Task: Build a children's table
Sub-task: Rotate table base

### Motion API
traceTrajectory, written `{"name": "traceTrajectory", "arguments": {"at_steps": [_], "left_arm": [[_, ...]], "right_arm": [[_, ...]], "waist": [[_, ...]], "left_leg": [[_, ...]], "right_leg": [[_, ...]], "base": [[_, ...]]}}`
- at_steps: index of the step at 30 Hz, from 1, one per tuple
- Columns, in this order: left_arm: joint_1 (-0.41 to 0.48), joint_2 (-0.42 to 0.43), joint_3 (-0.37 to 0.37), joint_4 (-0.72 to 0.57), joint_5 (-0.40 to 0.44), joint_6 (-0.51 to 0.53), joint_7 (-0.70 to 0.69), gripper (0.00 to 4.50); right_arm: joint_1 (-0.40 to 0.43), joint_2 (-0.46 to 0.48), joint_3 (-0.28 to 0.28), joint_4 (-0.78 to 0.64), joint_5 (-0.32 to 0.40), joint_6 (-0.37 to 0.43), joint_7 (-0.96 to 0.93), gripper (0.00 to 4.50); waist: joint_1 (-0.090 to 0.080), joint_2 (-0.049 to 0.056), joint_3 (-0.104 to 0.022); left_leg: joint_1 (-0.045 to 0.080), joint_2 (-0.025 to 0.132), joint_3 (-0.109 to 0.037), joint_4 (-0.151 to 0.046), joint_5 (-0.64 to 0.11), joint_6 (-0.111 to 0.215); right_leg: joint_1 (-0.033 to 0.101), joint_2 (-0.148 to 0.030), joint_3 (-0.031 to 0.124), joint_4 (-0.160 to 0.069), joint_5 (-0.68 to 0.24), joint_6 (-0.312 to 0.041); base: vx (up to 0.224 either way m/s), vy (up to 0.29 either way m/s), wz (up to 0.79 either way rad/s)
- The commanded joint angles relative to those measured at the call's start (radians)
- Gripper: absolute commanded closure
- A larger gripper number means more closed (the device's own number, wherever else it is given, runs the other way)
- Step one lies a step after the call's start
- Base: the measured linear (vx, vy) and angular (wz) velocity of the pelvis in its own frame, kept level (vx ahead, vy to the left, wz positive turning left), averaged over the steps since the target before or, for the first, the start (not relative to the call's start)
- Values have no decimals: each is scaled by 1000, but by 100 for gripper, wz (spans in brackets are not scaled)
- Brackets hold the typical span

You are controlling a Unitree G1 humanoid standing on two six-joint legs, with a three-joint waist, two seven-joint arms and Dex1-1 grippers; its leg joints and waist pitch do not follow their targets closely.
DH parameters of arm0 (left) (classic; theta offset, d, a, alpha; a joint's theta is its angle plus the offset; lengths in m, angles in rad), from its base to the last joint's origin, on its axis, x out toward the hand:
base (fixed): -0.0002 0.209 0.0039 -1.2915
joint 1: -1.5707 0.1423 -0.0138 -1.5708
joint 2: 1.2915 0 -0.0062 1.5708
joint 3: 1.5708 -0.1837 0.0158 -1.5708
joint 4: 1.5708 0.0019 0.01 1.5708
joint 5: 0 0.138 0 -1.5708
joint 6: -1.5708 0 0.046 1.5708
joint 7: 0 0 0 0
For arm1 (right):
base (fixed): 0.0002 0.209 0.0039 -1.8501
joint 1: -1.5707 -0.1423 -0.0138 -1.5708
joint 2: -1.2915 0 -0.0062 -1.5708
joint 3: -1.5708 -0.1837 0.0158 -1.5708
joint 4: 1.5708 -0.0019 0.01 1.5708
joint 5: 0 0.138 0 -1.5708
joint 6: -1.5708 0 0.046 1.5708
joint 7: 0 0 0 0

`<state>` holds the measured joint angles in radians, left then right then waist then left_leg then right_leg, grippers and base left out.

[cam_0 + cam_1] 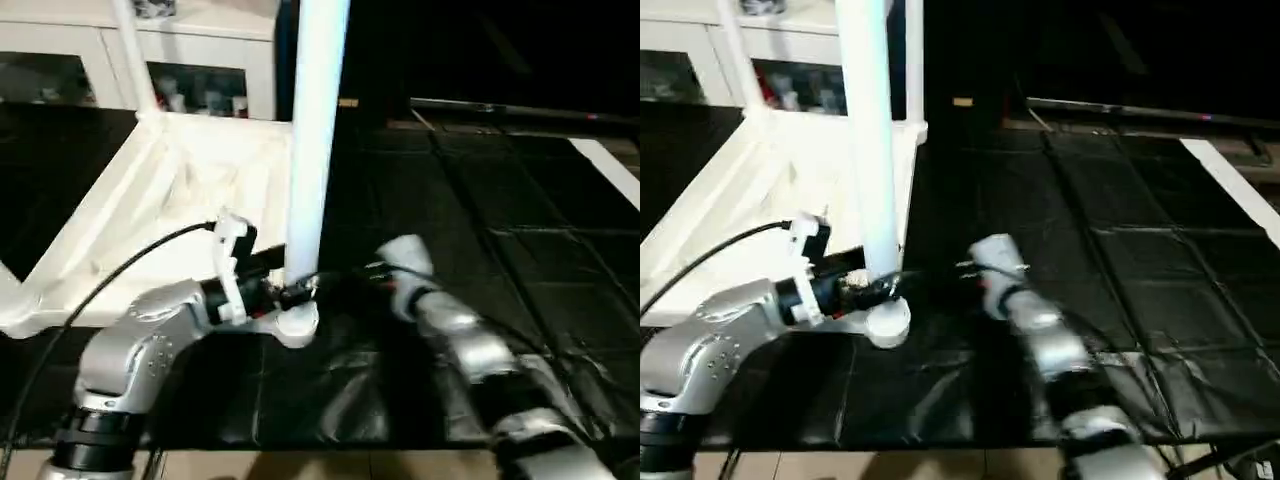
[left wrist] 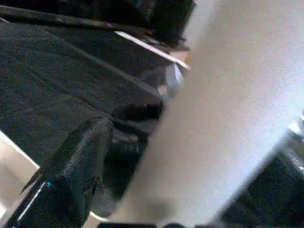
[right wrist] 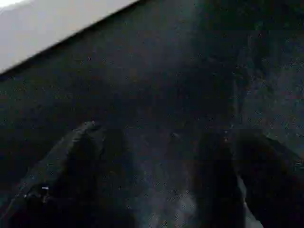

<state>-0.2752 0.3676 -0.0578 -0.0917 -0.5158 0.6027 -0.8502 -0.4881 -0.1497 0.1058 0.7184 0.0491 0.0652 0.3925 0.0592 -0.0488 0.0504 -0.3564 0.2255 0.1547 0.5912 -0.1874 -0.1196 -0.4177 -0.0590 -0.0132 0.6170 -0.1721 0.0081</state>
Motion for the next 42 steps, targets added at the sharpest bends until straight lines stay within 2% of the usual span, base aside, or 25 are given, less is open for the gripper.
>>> {"name": "traceTrajectory", "arguments": {"at_steps": [1, 4, 5, 6, 7, 8, 9, 10, 11, 13, 14, 16, 19, 20, 22, 28, 29, 31, 33, 36, 38, 42], "left_arm": [[8, 25, -33, -13, 24, -22, -37, 4], [5, 95, -74, 19, 78, -69, -108, 4], [5, 101, -78, 21, 83, -72, -113, 4], [0, 145, -100, 43, 117, -99, -152, 4], [-3, 161, -108, 53, 130, -112, -167, 4], [-19, 199, -126, 85, 157, -129, -205, 4], [-20, 201, -127, 86, 158, -129, -206, 4], [-20, 201, -127, 86, 158, -129, -206, 21], [-49, 244, -161, 135, 206, -161, -239, 32], [-86, 288, -202, 198, 259, -208, -286, 32], [-97, 298, -212, 215, 272, -221, -301, 32], [-130, 317, -229, 259, 290, -237, -344, 69], [-176, 335, -250, 323, 320, -268, -394, 79], [-185, 338, -256, 339, 330, -279, -404, 104], [-212, 343, -274, 388, 351, -316, -428, 115], [-251, 334, -281, 461, 370, -352, -469, 167], [-252, 334, -281, 463, 370, -353, -470, 167], [-256, 334, -281, 468, 370, -352, -479, 202], [-262, 332, -282, 481, 372, -359, -487, 206], [-265, 332, -280, 493, 375, -369, -492, 247], [-270, 330, -276, 511, 380, -381, -499, 249], [-276, 320, -268, 528, 383, -393, -507, 285]], "right_arm": [[16, -31, -15, -53, 23, 14, 56, 0], [59, -94, 3, -162, 51, 26, 200, 0], [63, -99, 4, -172, 55, 28, 212, 0], [95, -138, 20, -252, 83, 46, 300, 0], [109, -155, 27, -285, 97, 55, 336, 0], [133, -195, 41, -331, 96, 59, 376, 0], [134, -197, 42, -332, 95, 59, 377, 0], [134, -197, 42, -332, 95, 59, 377, 0], [158, -234, 52, -371, 98, 69, 422, 0], [194, -276, 64, -432, 118, 98, 498, 0], [204, -286, 67, -450, 125, 110, 519, 0], [230, -312, 77, -505, 154, 156, 570, 0], [261, -344, 93, -584, 200, 219, 632, 0], [266, -348, 96, -601, 209, 230, 643, 0], [278, -361, 103, -647, 230, 258, 668, 0], [288, -374, 103, -711, 254, 310, 690, 0], [288, -374, 103, -713, 255, 312, 690, 0], [289, -374, 104, -718, 259, 317, 691, 0], [293, -374, 105, -725, 259, 323, 690, 0], [296, -372, 105, -730, 259, 328, 688, 0], [298, -369, 105, -739, 261, 339, 687, 0], [294, -360, 105, -736, 260, 339, 677, 0]], "waist": [[4, 15, -63], [4, 17, -62], [5, 16, -59], [4, 21, -58], [5, 19, -57], [6, 22, -57], [5, 21, -56], [6, 23, -56], [4, 26, -55], [9, 26, -54], [9, 26, -54], [10, 26, -53], [11, 27, -54], [12, 28, -56], [11, 31, -57], [12, 33, -58], [12, 32, -58], [14, 33, -57], [17, 36, -58], [21, 34, -58], [24, 34, -58], [30, 35, -59]], "left_leg": [[0, -16, 23, -70, -209, -15], [1, -15, 22, -71, -207, 2], [0, -15, 22, -72, -215, 6], [0, -16, 21, -73, -228, 10], [1, -15, 21, -74, -234, 14], [3, -15, 20, -75, -242, 15], [2, -14, 20, -75, -243, 14], [4, -13, 20, -75, -246, 6], [4, -14, 19, -77, -258, 0], [9, -16, 19, -75, -280, 11], [7, -15, 18, -76, -282, 11], [6, -14, 17, -78, -277, 5], [4, -13, 16, -78, -269, 3], [6, -12, 16, -77, -266, 3], [5, -12, 15, -77, -262, 0], [7, -11, 16, -75, -257, -8], [7, -11, 16, -75, -257, -9], [8, -10, 16, -76, -264, -11], [8, -10, 16, -76, -266, -14], [8, -10, 16, -76, -264, -16], [9, -10, 16, -76, -268, -17], [10, -9, 16, -76, -264, -21]], "right_leg": [[53, -31, 17, -59, -155, -169], [55, -31, 16, -61, -139, -178], [56, -31, 16, -64, -153, -177], [57, -30, 16, -66, -175, -175], [57, -30, 16, -69, -187, -170], [54, -32, 17, -70, -204, -168], [54, -32, 17, -71, -212, -169], [51, -34, 17, -70, -221, -176], [50, -32, 16, -73, -237, -181], [49, -31, 18, -78, -264, -168], [51, -32, 18, -75, -265, -167], [52, -34, 18, -77, -272, -174], [54, -37, 17, -74, -258, -183], [53, -37, 18, -72, -245, -188], [55, -39, 18, -70, -234, -193], [54, -40, 18, -68, -211, -212], [55, -39, 18, -68, -209, -213], [54, -41, 18, -68, -221, -212], [54, -42, 18, -68, -223, -214], [54, -41, 18, -68, -219, -213], [53, -41, 18, -68, -223, -211], [53, -42, 18, -66, -209, -213]], "base": [[0, 0, 0], [0, 0, 0], [0, 0, 0], [0, 0, 0], [0, 0, 0], [0, 0, 0], [0, 0, 0], [0, 0, 0], [0, 0, 0], [0, 0, 0], [0, 0, 0], [0, 0, 0], [0, 0, 0], [0, 0, 0], [0, 0, 0], [0, 0, 0], [0, 0, 0], [0, 0, 0], [0, 0, 0], [0, 0, 0], [0, 0, 0], [0, 0, 0]]}}
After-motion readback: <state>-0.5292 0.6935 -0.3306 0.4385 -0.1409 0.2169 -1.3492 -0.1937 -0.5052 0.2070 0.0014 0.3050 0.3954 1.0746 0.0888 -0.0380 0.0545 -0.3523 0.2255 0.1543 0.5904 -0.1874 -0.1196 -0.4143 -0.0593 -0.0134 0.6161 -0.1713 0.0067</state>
